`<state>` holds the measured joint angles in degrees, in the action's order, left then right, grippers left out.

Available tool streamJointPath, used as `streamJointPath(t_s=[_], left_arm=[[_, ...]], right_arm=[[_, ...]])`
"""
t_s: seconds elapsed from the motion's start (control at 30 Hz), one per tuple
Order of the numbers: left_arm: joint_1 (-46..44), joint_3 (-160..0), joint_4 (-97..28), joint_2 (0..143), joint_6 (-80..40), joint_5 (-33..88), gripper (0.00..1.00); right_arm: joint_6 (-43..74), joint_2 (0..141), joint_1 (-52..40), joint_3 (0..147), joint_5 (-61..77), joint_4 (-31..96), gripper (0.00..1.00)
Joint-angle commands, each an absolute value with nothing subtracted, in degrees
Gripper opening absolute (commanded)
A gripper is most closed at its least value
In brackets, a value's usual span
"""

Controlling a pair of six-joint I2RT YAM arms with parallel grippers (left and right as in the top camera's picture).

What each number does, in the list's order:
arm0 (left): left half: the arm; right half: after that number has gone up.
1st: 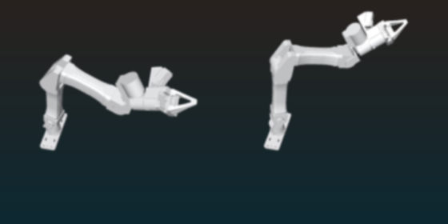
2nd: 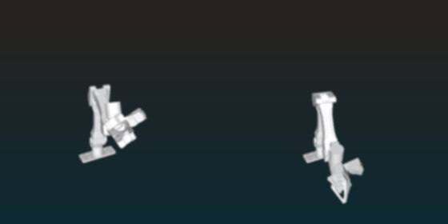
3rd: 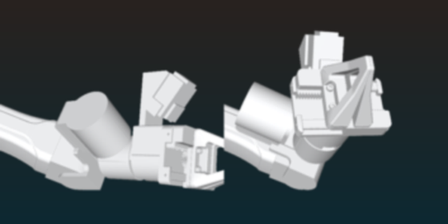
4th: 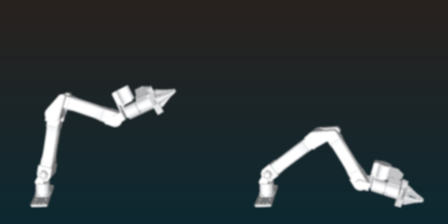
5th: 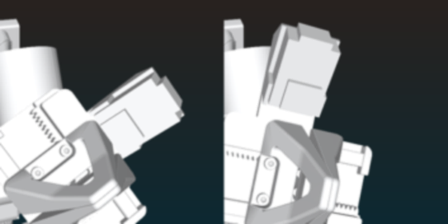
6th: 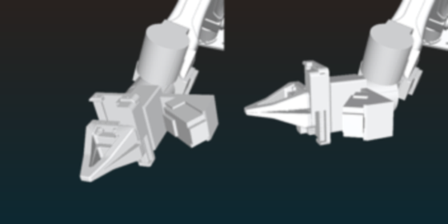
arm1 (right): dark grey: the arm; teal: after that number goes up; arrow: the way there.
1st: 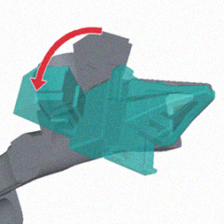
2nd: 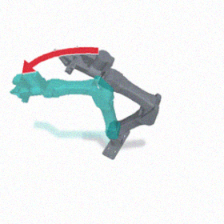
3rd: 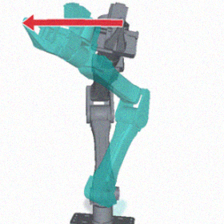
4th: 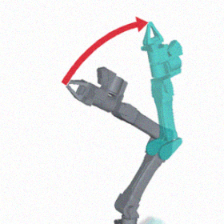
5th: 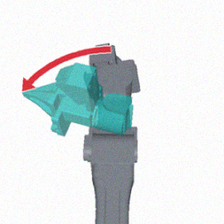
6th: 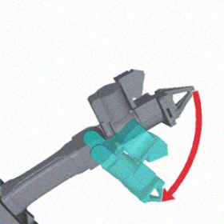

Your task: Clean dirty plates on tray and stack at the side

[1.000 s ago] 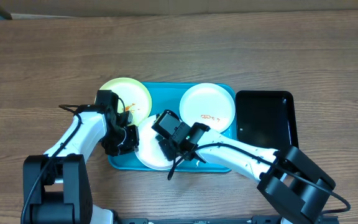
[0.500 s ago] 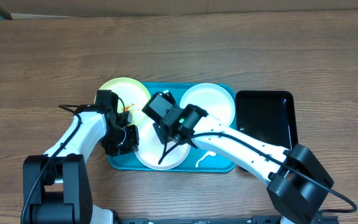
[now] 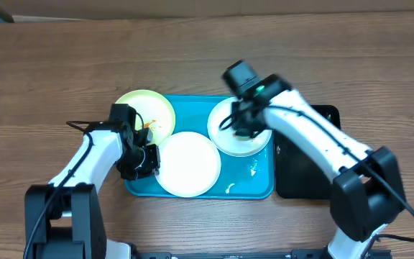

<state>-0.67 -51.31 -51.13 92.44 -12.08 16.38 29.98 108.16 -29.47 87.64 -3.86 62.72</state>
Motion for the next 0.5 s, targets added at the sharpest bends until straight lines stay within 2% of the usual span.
streamJointPath(t_s=[0.0,0.2,0.47], left_arm=[[-0.8,-52.4,-51.2,87.64,-12.4,16.03,0.04],[-0.84,-52.4,-51.29,81.78,-12.45,15.38,0.04],[-3.84,-52.42,-53.32,76.2,-14.2,4.71,0.04]], right_arm=[[29.52,104.44,-24.03,88.58,-0.25,63.72,0.04],[24.91,102.87,-13.82,88.44,5.02,66.72,0.04],[17.85,101.43,-2.07,85.17,12.36,69.25,0.04]])
